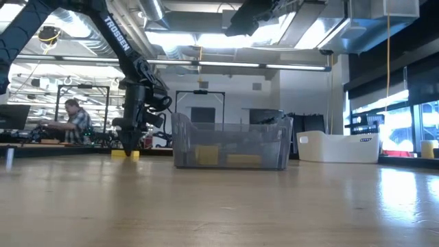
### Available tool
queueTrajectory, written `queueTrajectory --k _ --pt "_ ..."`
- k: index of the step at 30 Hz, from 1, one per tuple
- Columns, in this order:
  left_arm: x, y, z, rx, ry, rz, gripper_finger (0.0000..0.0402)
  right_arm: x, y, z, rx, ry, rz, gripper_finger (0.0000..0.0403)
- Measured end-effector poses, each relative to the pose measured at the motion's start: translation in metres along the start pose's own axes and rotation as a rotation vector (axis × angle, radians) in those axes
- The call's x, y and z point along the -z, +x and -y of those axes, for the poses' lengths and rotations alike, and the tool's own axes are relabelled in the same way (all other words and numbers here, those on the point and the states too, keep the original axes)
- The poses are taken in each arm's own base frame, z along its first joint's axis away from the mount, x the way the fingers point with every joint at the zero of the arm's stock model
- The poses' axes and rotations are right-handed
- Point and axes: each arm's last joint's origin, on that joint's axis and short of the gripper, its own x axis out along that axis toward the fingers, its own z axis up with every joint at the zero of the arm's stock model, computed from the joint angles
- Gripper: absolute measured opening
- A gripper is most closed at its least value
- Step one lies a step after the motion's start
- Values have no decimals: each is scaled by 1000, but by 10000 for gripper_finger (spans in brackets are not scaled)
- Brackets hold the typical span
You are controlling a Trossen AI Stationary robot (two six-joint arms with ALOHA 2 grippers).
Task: Sort & place blocks by color
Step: Put the yellow block into the black bin
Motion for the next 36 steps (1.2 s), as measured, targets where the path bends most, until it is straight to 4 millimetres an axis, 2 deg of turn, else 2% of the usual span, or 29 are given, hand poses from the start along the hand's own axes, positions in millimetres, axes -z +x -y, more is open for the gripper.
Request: queueTrajectory --k 15,28,36 --pt "1 0 0 -20 -113 -25 110 0 0 0 0 0 0 242" --pt "1 -2 0 -23 -168 -16 102 0 0 0 0 0 0 242" --pt "3 -27 2 -50 -199 19 101 0 0 0 0 0 0 242"
